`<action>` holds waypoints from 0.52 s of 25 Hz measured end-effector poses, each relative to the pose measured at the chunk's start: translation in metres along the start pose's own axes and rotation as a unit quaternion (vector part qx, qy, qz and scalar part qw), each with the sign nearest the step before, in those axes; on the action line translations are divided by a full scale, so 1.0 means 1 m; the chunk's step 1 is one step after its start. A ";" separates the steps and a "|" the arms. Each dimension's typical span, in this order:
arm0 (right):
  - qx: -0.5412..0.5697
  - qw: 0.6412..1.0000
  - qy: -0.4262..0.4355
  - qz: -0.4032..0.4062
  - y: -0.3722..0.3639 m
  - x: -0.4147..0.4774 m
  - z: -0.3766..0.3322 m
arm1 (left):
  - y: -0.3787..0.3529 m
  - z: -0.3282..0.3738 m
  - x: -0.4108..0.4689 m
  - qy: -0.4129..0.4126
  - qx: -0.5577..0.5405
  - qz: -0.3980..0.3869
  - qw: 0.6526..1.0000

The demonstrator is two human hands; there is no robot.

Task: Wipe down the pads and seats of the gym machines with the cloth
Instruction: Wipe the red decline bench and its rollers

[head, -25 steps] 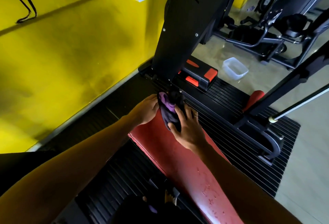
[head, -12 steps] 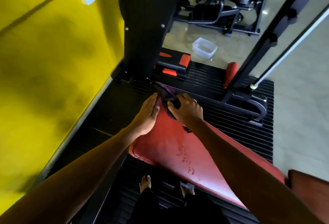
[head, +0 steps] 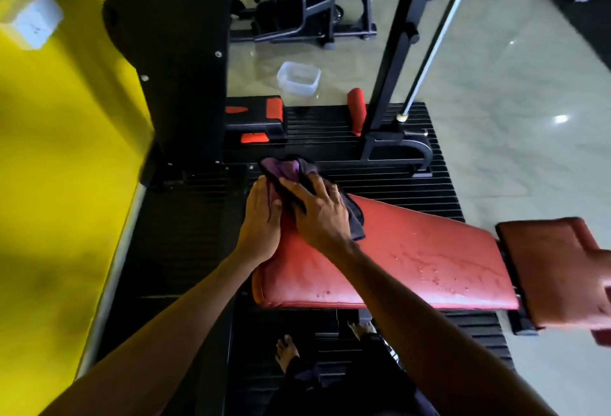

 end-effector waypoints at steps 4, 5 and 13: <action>-0.034 0.993 -0.097 0.064 0.001 -0.035 0.093 | -0.003 -0.001 0.000 0.015 0.004 -0.023 1.000; -0.010 0.986 -0.155 0.058 0.002 -0.035 0.120 | -0.002 -0.001 0.001 0.011 -0.002 -0.024 1.000; 0.067 0.994 -0.079 0.031 0.007 -0.052 -0.022 | -0.002 -0.001 -0.001 -0.011 -0.019 -0.034 0.999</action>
Point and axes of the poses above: each hand's wrist, its own x-axis towards the middle knuckle, its own y-axis out of the back of the hand, z = x × y, the point moved 9 cm from there along x, towards the middle knuckle, and after that the axes turned 2 degrees about -x, right-handed, at the moved point
